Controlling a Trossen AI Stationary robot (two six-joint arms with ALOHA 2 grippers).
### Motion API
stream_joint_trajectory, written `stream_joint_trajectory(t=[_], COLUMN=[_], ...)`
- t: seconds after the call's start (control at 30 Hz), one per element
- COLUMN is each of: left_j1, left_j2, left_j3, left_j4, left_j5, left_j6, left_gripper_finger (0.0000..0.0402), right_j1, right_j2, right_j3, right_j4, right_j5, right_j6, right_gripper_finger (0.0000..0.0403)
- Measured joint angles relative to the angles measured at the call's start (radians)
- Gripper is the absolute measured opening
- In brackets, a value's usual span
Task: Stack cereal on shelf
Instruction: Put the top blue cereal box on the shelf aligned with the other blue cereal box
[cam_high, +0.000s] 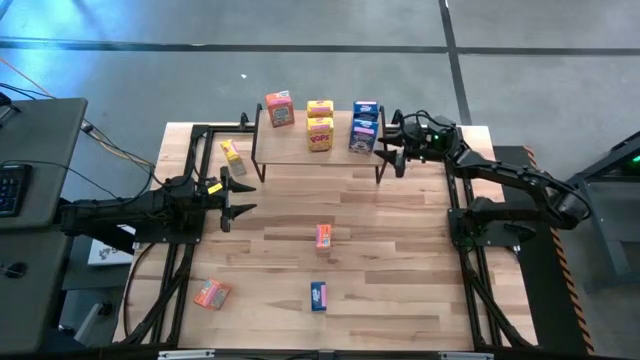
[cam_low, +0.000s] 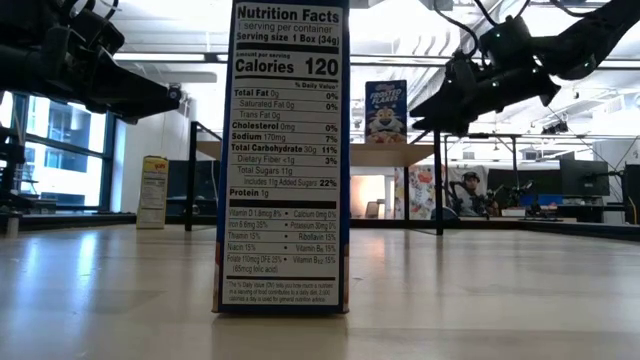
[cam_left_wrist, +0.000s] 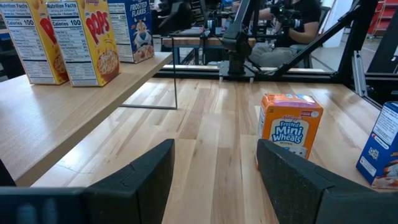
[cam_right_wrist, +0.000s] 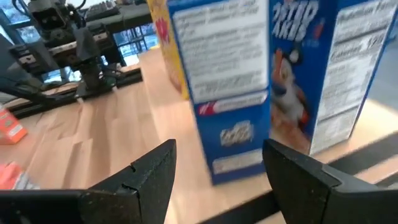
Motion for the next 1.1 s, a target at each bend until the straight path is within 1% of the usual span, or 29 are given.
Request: stream_joint_trajectory(t=[0.13, 0.27, 0.47, 0.57, 0.7, 0.8, 0.93, 1.1], left_j1=[0.0, 0.0, 0.0, 0.0, 0.0, 0.0, 0.0, 0.0], left_j2=[0.0, 0.0, 0.0, 0.0, 0.0, 0.0, 0.0, 0.0], left_j3=[0.0, 0.0, 0.0, 0.0, 0.0, 0.0, 0.0, 0.0], left_j4=[0.0, 0.0, 0.0, 0.0, 0.0, 0.0, -0.001, 0.0], left_j5=[0.0, 0.0, 0.0, 0.0, 0.0, 0.0, 0.0, 0.0], left_j6=[0.0, 0.0, 0.0, 0.0, 0.0, 0.0, 0.0, 0.0], left_gripper_finger=[0.0218, 0.0218, 0.0218, 0.0218, 0.0218, 0.0218, 0.0218, 0.0218], right_j1=[0.05, 0.117, 0.218, 0.255, 0.275, 0.275, 0.262, 0.26], right_j2=[-0.05, -0.064, -0.064, -0.064, -0.038, -0.004, 0.009, 0.01], right_j3=[0.0, 0.0, 0.0, 0.0, 0.0, 0.0, 0.0, 0.0], right_j4=[-0.076, -0.078, -0.031, -0.004, 0.057, 0.103, 0.102, 0.102], right_j5=[0.017, 0.055, 0.189, 0.276, 0.341, 0.343, 0.343, 0.371], right_j6=[0.013, 0.06, 0.082, 0.082, 0.074, 0.074, 0.074, 0.074], right_gripper_finger=[0.0232, 0.0232, 0.0232, 0.0232, 0.0232, 0.0232, 0.0232, 0.0232])
